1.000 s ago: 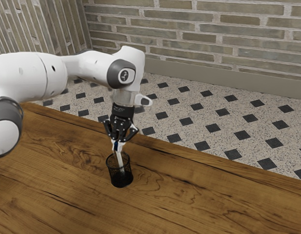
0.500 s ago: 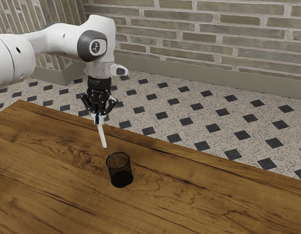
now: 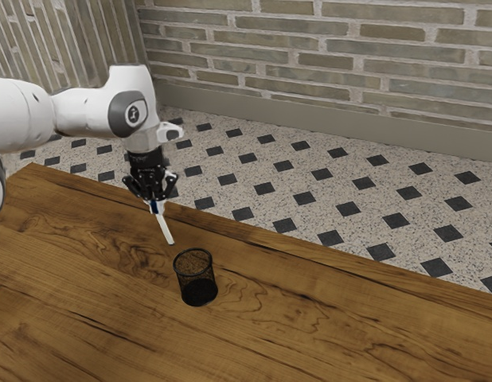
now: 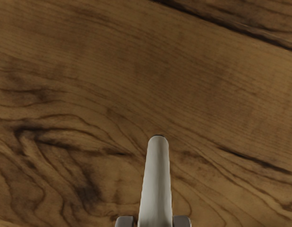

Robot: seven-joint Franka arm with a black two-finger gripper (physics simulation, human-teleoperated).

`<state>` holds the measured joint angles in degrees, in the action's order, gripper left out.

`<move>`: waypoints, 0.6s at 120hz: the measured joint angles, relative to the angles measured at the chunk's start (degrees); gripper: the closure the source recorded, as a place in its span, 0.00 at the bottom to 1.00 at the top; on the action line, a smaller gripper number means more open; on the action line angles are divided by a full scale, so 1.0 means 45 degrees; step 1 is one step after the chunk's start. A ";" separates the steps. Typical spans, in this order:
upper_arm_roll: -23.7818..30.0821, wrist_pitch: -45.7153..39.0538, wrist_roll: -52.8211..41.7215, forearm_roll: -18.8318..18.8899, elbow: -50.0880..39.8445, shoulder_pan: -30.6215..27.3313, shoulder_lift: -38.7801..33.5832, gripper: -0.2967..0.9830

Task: Take the marker out of the pen holder and place it to the left of the pen holder.

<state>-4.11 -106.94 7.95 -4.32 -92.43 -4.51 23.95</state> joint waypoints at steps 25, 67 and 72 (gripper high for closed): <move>-0.0006 -0.1840 -0.0530 -0.0389 -0.1188 -0.0056 -0.0576 0.68; -0.0122 -0.1977 -0.0867 -0.0949 -0.1894 -0.0126 -0.0856 0.55; -0.0151 -0.1948 -0.0786 -0.0989 -0.1912 -0.0140 -0.0845 0.55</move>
<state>-4.79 -115.71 4.41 -8.77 -101.03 -5.14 20.14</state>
